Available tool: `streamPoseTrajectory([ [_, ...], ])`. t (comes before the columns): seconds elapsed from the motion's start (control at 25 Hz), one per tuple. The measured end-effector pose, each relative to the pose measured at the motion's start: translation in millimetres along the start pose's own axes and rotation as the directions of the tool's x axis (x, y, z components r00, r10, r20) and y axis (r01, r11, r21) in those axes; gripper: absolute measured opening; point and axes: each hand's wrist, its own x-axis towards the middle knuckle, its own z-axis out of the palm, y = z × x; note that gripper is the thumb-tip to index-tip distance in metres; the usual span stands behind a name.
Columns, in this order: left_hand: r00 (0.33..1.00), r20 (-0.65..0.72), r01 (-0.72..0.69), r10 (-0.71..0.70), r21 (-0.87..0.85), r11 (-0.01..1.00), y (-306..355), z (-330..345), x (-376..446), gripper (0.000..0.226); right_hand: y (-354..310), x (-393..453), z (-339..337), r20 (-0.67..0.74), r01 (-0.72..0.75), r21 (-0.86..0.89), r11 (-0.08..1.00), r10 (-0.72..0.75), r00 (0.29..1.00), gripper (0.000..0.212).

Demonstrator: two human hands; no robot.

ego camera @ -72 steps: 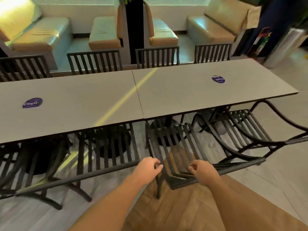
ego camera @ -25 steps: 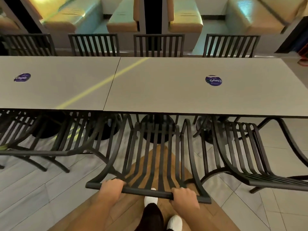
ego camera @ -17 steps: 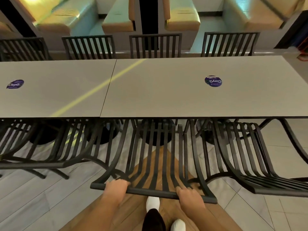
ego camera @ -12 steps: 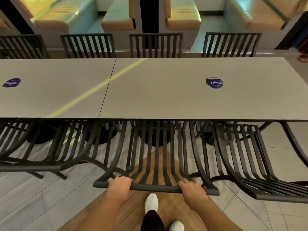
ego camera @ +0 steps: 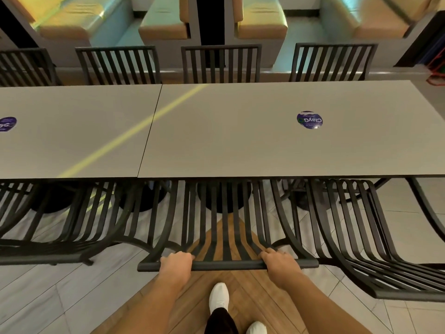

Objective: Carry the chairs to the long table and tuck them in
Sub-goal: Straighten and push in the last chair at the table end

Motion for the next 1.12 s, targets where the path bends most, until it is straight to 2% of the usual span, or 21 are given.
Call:
streamPoseTrajectory([
  [0.16, 0.997, 0.066, -0.042, 0.050, -0.123, 0.992, -3.0, -4.4, 2.0, 0.032, -2.1, 0.2, -7.4, 0.061, -0.052, 0.138, 0.989, 0.044, 0.997, 0.028],
  [0.28, 0.982, 0.095, -0.126, 0.164, -0.316, 0.940, 5.5, -17.3, 0.1, 0.049, -2.1, -4.4, -20.0, 0.141, -0.108, 0.256, 0.961, 0.073, 0.987, 0.033],
  [0.36, 0.968, 0.077, -0.195, 0.237, -0.360, 0.912, 20.5, -29.8, -3.0, 0.064, 3.7, -13.9, -28.5, 0.132, -0.144, 0.346, 0.927, 0.104, 0.986, 0.044],
  [0.48, 0.955, 0.033, -0.261, 0.296, -0.389, 0.883, 51.0, -50.6, -8.3, 0.060, 22.4, -33.5, -39.2, 0.055, -0.201, 0.459, 0.865, 0.198, 0.979, 0.046],
  [0.64, 0.933, -0.134, -0.360, 0.335, -0.391, 0.847, 116.4, -69.8, -21.0, 0.042, 75.0, -73.9, -44.4, -0.073, -0.230, 0.473, 0.850, 0.298, 0.952, 0.035],
  [0.84, 0.884, -0.333, -0.452, 0.329, -0.423, 0.785, 222.2, -71.0, -54.4, 0.026, 164.8, -141.9, -28.4, -0.145, -0.262, 0.489, 0.832, 0.374, 0.916, 0.033],
  [0.96, 0.870, -0.362, -0.472, 0.335, -0.414, 0.778, 295.8, -56.4, -90.3, 0.026, 229.6, -190.5, -12.8, -0.179, -0.249, 0.479, 0.842, 0.371, 0.911, 0.030],
  [1.12, 0.877, -0.309, -0.468, 0.366, -0.386, 0.795, 383.4, -32.9, -125.1, 0.028, 308.0, -244.9, 9.7, -0.202, -0.257, 0.513, 0.819, 0.406, 0.891, 0.035],
])
